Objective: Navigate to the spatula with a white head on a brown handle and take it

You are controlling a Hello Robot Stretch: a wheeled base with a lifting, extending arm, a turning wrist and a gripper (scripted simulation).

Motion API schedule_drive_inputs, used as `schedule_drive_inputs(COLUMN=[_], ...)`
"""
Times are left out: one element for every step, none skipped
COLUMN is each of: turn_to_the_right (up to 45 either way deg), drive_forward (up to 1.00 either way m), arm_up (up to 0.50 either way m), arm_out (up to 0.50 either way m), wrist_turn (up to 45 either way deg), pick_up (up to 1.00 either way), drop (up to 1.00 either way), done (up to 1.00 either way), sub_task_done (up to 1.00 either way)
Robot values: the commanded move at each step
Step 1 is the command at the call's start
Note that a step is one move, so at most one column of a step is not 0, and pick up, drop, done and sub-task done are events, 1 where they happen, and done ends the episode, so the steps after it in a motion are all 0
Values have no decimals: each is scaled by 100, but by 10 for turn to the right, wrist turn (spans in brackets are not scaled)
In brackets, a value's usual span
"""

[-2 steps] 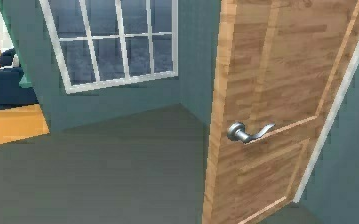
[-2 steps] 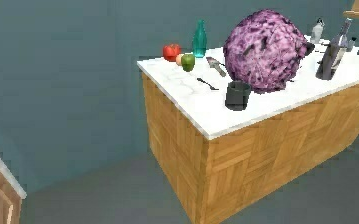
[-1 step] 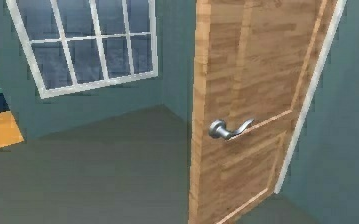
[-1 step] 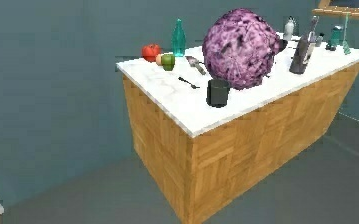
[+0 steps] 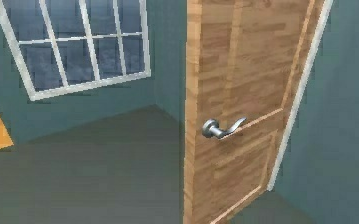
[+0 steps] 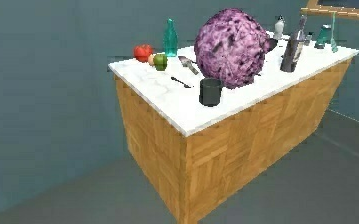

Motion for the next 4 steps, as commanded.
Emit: schedule_drive_inputs(turn_to_the_right=[450,450,390,30], drive_forward=[0,0,0,0], arm_up=[0,0,0,0], arm_out=[0,0,0,0], wrist_turn=[0,0,0,0], pick_up=[0,0,0,0], drop=[0,0,0,0], done=[0,0,0,0], sub_task_done=[0,0,0,0])
